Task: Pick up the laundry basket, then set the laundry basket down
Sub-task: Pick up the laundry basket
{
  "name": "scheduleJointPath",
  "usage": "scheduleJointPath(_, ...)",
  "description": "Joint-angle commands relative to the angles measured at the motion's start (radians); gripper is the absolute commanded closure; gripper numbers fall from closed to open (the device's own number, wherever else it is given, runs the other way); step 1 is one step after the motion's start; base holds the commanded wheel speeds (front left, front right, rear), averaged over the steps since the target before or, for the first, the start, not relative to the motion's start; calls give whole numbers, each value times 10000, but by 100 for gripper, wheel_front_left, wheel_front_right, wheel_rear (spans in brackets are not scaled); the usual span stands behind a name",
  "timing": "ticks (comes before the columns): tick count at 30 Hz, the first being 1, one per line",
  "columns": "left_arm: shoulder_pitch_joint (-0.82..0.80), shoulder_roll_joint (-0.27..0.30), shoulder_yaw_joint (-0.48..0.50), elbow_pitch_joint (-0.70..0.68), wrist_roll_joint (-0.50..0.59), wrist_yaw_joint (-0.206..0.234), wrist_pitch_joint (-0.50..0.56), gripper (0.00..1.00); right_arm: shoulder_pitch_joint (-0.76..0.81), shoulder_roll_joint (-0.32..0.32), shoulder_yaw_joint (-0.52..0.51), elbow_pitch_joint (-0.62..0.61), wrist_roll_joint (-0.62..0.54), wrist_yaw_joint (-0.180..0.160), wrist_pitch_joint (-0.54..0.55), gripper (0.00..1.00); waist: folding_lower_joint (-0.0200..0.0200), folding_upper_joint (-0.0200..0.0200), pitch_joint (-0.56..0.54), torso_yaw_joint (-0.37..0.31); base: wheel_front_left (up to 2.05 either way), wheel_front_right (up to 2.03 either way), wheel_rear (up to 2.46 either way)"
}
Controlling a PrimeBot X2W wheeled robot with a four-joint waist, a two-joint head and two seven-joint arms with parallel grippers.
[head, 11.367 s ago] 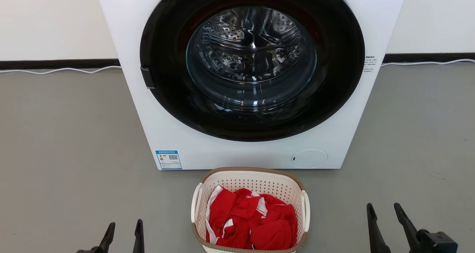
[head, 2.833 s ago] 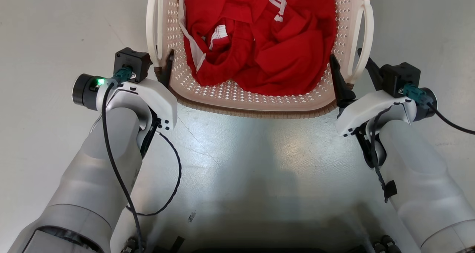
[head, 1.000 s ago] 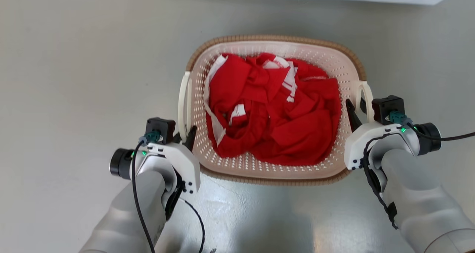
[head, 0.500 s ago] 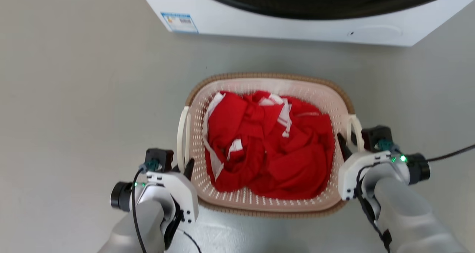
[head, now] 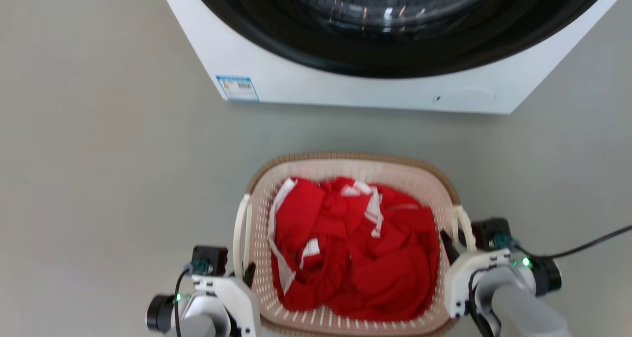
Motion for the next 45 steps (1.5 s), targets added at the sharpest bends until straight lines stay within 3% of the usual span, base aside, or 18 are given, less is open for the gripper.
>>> scheduleJointPath(1,126,459,142,78,-132,6,-44,100,429,-64,278,-71,42,111,23,100,0,0,-391,-51,0,0,0)
scheduleJointPath(28,1759,459,-670,584,-563,-16,1032,100,2494,-64,1279,67,1489,111,383,100,0,0,-3463,-244,0,0,0)
scheduleJointPath(45,1814,511,-945,607,-628,-26,1419,100,2441,-64,1510,425,2047,111,387,100,0,0,-3887,-300,0,0,0)
